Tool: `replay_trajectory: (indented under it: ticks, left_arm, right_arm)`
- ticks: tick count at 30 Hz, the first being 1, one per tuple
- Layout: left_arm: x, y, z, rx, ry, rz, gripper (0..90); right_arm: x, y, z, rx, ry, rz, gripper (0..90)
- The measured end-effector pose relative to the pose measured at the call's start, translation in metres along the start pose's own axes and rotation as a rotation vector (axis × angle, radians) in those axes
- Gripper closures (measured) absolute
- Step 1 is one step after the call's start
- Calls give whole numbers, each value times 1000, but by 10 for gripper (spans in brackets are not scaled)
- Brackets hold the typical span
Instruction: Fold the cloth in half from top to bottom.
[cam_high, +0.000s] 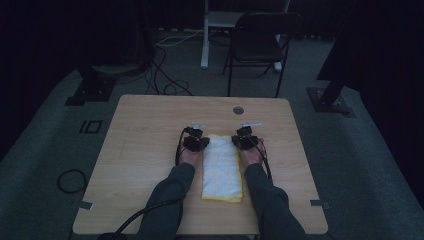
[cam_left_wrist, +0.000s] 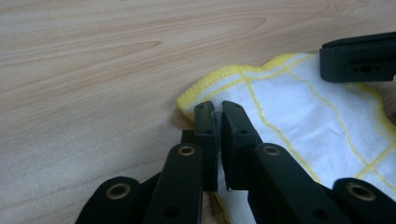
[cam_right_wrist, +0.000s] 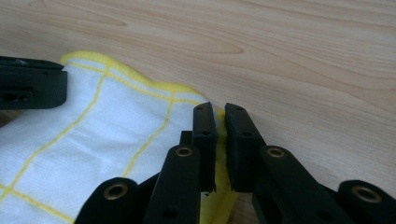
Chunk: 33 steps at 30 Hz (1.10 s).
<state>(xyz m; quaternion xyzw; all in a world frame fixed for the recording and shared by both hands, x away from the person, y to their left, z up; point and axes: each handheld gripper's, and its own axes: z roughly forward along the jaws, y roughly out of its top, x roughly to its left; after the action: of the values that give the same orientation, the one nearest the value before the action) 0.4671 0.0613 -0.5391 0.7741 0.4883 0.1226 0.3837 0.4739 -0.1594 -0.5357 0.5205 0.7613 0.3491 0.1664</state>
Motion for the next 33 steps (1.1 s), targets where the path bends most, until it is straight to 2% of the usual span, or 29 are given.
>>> replay_trajectory:
  ticks: [6, 16, 26, 33]
  left_arm:
    - [1, 7, -8, -36, -11, 7, 875]
    - [-1, 21, -21, -82, -21, 26, 878]
    - [-2, 23, -34, -113, -38, 45, 878]
    - [-3, 31, -43, -143, -44, 56, 878]
  right_arm:
    - [0, 5, -8, -49, 9, -2, 847]
    - [-1, 13, -22, -100, 15, -2, 848]
    - [3, 19, -36, -131, 29, -17, 848]
    - [2, 24, -46, -160, 38, -21, 848]
